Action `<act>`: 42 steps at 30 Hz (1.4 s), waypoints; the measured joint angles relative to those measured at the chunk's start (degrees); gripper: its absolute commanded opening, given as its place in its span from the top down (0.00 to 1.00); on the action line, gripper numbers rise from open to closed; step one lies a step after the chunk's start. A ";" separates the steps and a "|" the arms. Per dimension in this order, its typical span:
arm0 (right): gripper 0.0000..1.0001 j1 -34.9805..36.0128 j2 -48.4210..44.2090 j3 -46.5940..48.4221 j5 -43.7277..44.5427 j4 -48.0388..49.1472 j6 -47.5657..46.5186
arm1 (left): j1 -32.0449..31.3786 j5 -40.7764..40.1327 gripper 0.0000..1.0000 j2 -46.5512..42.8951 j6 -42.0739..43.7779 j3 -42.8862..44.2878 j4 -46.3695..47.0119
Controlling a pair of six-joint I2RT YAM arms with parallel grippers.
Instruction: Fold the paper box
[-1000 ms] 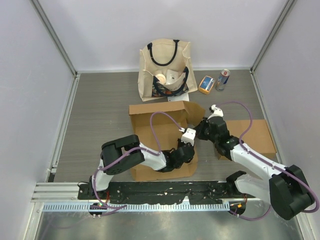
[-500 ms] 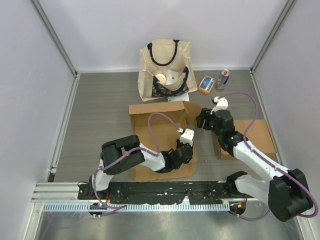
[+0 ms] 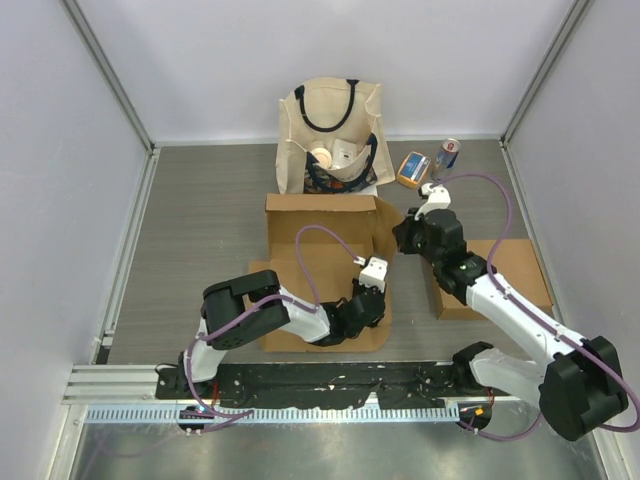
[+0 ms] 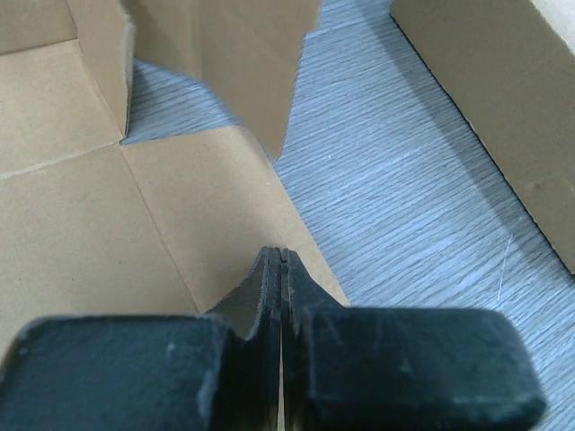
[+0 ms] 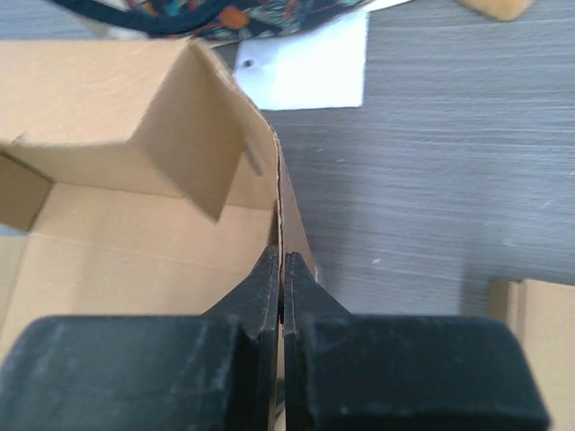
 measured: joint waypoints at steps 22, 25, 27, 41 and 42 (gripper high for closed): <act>0.99 16.59 -0.11 -6.73 16.61 11.58 3.41 | -0.13 2.62 0.50 -7.78 2.19 -10.97 3.76; 0.99 16.70 -0.11 -8.15 17.53 13.68 2.29 | -0.37 3.91 0.46 -13.49 3.50 -15.74 3.15; 0.99 16.94 -0.11 -8.57 17.70 14.45 1.92 | -0.59 4.94 0.46 -17.16 4.55 -17.53 2.40; 0.99 18.10 0.94 -8.66 18.03 16.09 1.40 | 10.99 -3.54 0.26 -55.43 1.44 -23.06 -24.83; 0.99 18.16 1.09 -8.63 18.03 16.28 1.40 | 14.62 -4.39 0.25 -58.95 0.68 -23.67 -26.75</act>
